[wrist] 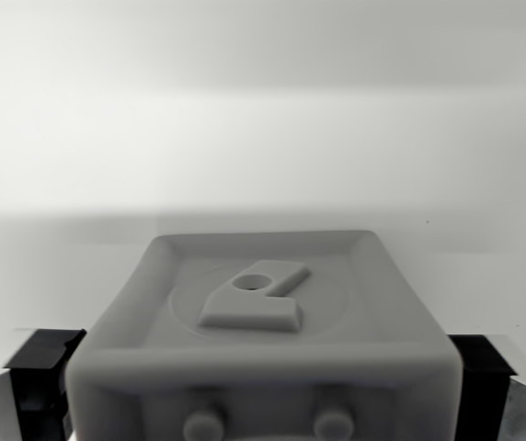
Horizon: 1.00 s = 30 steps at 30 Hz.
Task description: Destack cube
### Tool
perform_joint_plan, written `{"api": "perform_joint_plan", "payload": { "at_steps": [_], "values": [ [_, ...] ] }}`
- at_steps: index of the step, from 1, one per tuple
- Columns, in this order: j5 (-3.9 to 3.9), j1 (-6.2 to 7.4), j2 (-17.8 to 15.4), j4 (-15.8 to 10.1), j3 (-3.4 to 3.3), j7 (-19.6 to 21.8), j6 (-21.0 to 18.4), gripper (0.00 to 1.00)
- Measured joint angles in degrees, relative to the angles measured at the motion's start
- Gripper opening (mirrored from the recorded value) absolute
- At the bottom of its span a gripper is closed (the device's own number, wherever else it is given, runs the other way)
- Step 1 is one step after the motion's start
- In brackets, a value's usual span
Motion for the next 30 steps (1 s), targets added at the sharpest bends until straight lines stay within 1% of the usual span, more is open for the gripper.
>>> {"api": "perform_joint_plan", "payload": {
  "at_steps": [22,25,30],
  "values": [
    [0.00,0.00,-0.03,0.00,0.00,0.00,-0.03,1.00],
    [0.00,0.01,-0.28,-0.06,0.00,0.00,-0.18,1.00],
    [0.00,0.02,-1.73,-0.43,-0.02,0.00,-1.11,1.00]
  ]
}}
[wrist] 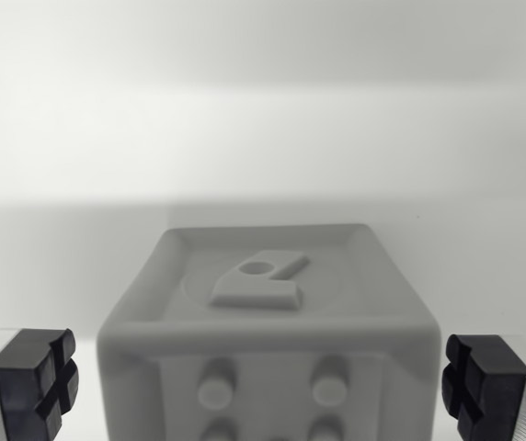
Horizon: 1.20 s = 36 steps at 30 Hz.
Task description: Destack cube
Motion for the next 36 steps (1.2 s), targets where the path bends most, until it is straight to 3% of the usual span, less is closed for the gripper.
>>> {"api": "perform_joint_plan", "payload": {
  "at_steps": [16,36],
  "values": [
    [-0.13,0.23,-6.75,-1.54,-0.33,0.10,-5.06,1.00],
    [-0.95,0.35,-18.07,-2.35,-0.57,0.62,-15.47,1.00]
  ]
}}
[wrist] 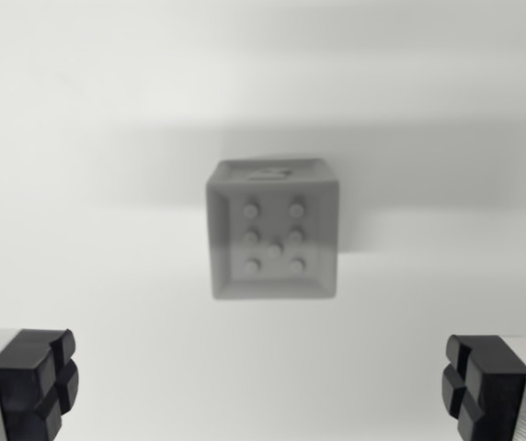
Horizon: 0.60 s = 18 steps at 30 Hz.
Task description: Destack cube
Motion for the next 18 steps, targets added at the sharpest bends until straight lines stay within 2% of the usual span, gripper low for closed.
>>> {"api": "perform_joint_plan", "payload": {
  "at_steps": [18],
  "values": [
    [-0.43,-0.01,-8.98,2.19,-0.01,0.34,-11.15,1.00]
  ]
}}
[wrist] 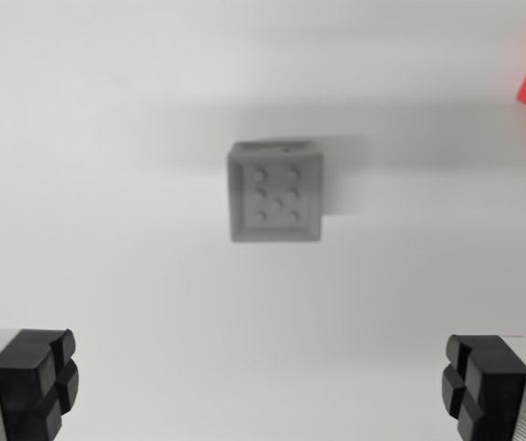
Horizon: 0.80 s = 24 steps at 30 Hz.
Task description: Destack cube
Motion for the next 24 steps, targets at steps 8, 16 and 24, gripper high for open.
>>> {"api": "perform_joint_plan", "payload": {
  "at_steps": [8,16,24],
  "values": [
    [-0.10,-0.01,-2.69,1.58,0.00,0.08,-4.23,1.00],
    [-0.17,-0.01,-4.67,3.29,0.00,0.15,-7.95,1.00],
    [-0.21,-0.01,-6.09,4.78,0.00,0.20,-10.83,1.00]
  ]
}}
